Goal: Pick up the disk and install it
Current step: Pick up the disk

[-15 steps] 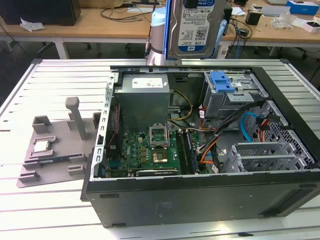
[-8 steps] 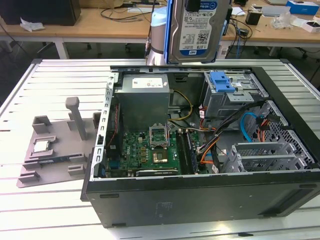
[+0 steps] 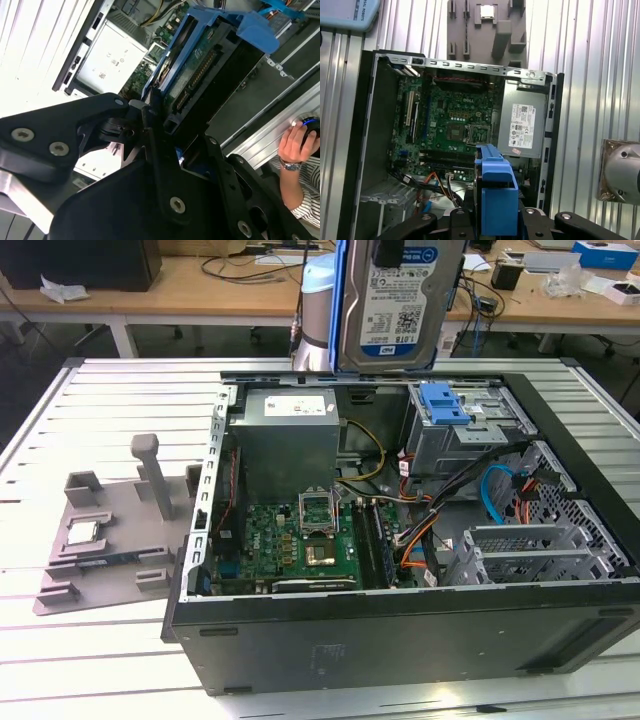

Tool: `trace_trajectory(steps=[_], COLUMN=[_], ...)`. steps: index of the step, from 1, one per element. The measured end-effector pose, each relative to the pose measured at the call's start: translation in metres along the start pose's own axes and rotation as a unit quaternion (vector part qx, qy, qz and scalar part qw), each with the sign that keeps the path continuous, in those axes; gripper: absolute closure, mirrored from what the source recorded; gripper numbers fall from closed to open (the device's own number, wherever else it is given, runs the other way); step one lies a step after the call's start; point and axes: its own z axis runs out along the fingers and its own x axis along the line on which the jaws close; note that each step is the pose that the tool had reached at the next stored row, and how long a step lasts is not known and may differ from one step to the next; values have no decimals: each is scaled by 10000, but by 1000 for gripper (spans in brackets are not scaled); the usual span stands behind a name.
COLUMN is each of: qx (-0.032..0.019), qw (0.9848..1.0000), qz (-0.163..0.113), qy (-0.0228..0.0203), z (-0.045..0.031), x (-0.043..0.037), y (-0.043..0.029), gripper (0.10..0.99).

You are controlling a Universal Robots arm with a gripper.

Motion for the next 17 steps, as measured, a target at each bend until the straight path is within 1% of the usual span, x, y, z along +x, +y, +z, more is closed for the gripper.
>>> trace_trajectory(steps=[3,6,17], qx=[0,0,0], qw=[10000,10000,10000], qz=[0,0,0], qy=[0,0,0], z=[1,2,5], x=[62,103,226], y=[6,11,23], gripper=[718,718,718])
